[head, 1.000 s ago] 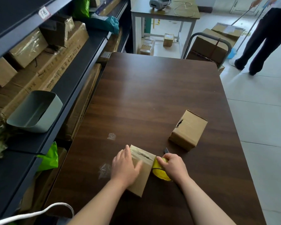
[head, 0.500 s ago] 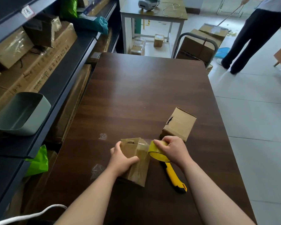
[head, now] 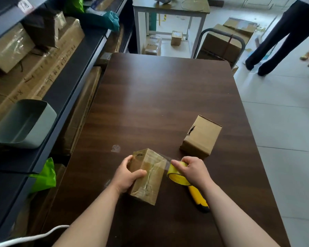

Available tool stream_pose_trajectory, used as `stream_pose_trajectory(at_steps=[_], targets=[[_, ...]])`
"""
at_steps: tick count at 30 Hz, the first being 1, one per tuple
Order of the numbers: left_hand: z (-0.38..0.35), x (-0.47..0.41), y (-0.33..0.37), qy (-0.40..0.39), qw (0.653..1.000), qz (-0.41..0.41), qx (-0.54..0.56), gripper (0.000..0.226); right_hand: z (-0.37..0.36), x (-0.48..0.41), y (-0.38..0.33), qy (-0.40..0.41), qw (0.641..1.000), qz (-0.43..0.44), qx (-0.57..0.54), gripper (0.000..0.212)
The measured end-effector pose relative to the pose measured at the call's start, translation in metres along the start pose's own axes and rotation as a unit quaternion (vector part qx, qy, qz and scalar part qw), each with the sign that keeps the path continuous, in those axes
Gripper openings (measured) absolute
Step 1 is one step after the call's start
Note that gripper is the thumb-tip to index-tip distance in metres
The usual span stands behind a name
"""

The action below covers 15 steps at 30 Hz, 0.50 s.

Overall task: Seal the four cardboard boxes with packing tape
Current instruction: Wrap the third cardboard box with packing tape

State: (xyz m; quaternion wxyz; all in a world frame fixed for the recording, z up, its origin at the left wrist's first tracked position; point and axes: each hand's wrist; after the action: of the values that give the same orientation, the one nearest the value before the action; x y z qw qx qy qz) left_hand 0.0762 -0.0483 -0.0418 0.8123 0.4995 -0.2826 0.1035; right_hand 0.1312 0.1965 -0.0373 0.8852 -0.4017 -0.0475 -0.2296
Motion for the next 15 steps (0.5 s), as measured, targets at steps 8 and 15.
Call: stream_pose_trajectory(at_steps=[8, 15], targets=[[0.011, -0.01, -0.01, -0.024, 0.996, 0.025, 0.079, 0.118, -0.025, -0.013, -0.002, -0.018, 0.999, -0.017, 0.024, 0.05], [0.018, -0.013, -0.015, -0.048, 0.985, 0.057, 0.156, 0.114, -0.041, -0.017, -0.004, -0.021, 0.999, -0.032, 0.017, 0.053]])
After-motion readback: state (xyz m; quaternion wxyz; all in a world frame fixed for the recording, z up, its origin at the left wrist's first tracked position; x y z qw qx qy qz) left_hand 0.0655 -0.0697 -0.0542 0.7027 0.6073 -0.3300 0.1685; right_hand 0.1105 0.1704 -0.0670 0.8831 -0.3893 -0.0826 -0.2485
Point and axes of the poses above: each hand's wrist, its own x-axis away from the middle knuckle, its own z-axis out of the back of the hand, y = z × x, and after that the axes turned 6 degrees about y, right-handed
